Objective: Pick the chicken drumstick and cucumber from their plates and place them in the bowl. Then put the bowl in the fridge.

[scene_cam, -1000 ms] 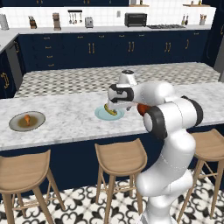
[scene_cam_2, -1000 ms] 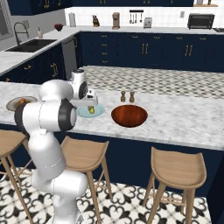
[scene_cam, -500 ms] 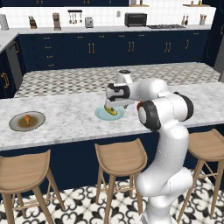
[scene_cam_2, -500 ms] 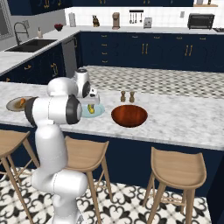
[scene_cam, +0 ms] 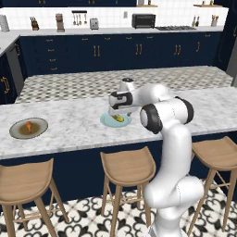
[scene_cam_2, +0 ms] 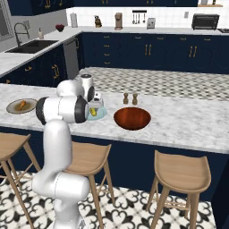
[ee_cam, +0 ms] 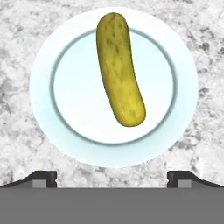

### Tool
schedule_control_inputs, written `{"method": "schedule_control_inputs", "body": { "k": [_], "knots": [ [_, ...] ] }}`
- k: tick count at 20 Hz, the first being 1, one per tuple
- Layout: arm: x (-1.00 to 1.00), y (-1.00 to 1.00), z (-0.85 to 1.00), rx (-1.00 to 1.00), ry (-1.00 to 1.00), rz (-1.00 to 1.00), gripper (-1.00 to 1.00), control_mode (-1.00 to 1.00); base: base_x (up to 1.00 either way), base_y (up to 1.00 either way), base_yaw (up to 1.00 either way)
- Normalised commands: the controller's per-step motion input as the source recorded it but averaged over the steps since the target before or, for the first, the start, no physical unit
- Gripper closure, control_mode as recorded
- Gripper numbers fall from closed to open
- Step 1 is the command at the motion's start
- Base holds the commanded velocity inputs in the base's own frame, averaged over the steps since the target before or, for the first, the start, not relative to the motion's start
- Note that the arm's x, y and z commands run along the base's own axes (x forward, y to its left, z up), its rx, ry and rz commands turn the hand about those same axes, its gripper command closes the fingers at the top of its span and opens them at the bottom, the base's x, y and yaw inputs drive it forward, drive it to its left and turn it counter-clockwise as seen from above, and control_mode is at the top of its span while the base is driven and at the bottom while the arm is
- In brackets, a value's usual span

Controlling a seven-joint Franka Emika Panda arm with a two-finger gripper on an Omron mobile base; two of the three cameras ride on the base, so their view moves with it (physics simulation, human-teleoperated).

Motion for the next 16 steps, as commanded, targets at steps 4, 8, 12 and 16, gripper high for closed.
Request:
{"method": "schedule_control_inputs", "body": {
  "k": [4, 8, 12, 16],
  "knots": [
    [0.45, 0.00, -0.11, 0.00, 0.01, 0.00, -1.00, -1.00, 0.00, 0.00, 0.00],
    [0.40, 0.01, -0.34, 0.00, 0.00, 0.00, -1.00, -1.00, 0.00, 0.00, 0.00],
    [0.38, 0.05, -0.36, 0.00, 0.00, 0.00, -1.00, -1.00, 0.00, 0.00, 0.00],
    [0.55, 0.04, -0.24, 0.00, 0.02, 0.00, -1.00, -1.00, 0.00, 0.00, 0.00]
  ]
}}
